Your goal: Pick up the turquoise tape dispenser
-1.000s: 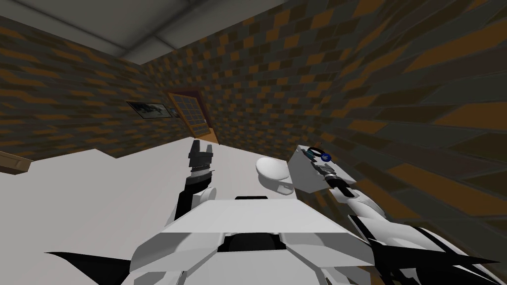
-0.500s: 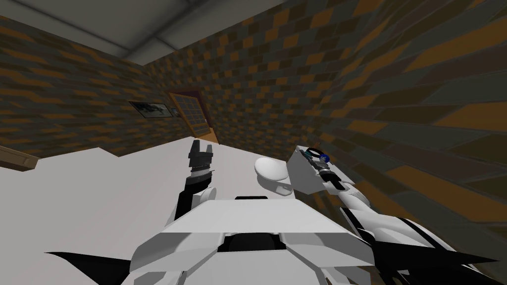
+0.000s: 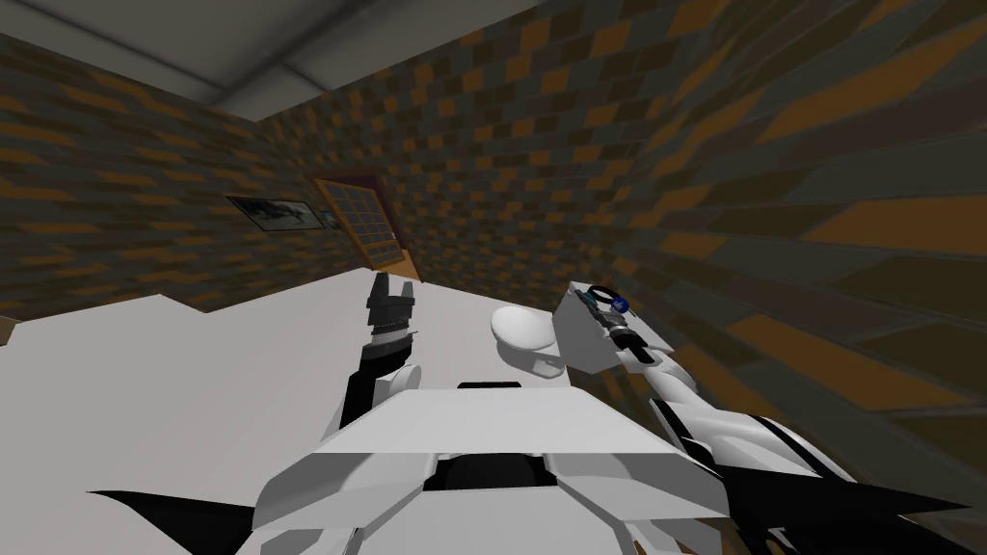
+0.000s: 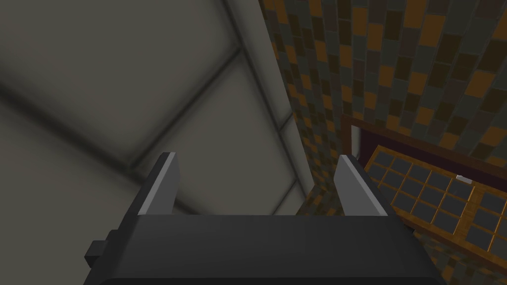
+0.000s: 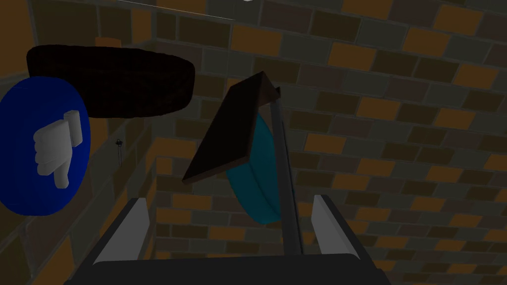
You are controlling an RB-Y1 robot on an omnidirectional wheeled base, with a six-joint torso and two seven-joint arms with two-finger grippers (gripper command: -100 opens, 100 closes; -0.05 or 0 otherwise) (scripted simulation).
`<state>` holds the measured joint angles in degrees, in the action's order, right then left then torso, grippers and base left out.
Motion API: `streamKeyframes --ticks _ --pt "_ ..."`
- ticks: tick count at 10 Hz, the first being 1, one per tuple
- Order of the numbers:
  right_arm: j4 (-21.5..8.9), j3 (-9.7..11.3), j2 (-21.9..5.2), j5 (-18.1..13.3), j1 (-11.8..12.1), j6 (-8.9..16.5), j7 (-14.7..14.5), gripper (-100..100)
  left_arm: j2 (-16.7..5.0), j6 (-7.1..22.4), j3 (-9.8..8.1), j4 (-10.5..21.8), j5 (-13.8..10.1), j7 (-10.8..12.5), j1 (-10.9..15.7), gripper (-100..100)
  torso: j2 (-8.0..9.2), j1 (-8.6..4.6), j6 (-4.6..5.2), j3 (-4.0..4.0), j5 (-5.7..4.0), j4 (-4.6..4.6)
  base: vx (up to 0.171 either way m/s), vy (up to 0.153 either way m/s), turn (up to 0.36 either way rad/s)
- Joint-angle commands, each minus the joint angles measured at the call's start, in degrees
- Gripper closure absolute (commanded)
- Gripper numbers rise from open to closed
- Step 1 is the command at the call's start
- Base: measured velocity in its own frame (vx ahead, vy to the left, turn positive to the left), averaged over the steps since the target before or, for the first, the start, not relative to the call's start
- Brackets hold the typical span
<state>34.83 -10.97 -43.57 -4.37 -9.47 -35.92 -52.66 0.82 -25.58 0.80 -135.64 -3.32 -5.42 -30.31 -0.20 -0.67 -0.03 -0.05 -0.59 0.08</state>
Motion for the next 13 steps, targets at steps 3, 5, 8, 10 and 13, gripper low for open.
streamKeyframes --ticks 3,5,8,10,13 --pt "7.59 1.38 5.19 -6.13 -0.42 6.71 2.07 -100 0.00 0.00 0.00 0.00 0.00 0.00 0.00 0 -0.06 -0.12 -0.02 -0.04 -0.03 -0.01 0.010 -0.115 -0.153" --pt "10.08 1.38 6.73 -8.40 -0.42 7.25 2.07 -100 0.00 0.00 0.00 0.00 0.00 0.00 0.00 0 -0.05 -0.09 -0.04 -0.07 -0.15 -0.09 0.009 -0.061 -0.061" --pt "17.91 2.55 11.94 -13.96 -0.49 13.69 3.74 -100 0.00 0.00 0.00 0.00 0.00 0.00 0.00 0 -0.28 -0.14 -0.12 -0.28 -0.37 -0.27 0.013 -0.082 -0.179" --pt "23.05 3.14 14.69 -17.32 -0.52 17.55 4.58 -100 0.00 0.00 0.00 0.00 0.00 0.00 0.00 0 -0.29 -0.23 -0.12 -0.29 -0.39 -0.28 0.022 -0.104 -0.154" --pt "25.73 3.73 18.68 -21.90 -0.56 19.76 5.42 -100 0.00 0.00 0.01 0.00 0.00 0.00 0.01 0 -0.29 -0.11 -0.13 -0.29 -0.38 -0.28 0.018 -0.074 -0.073"
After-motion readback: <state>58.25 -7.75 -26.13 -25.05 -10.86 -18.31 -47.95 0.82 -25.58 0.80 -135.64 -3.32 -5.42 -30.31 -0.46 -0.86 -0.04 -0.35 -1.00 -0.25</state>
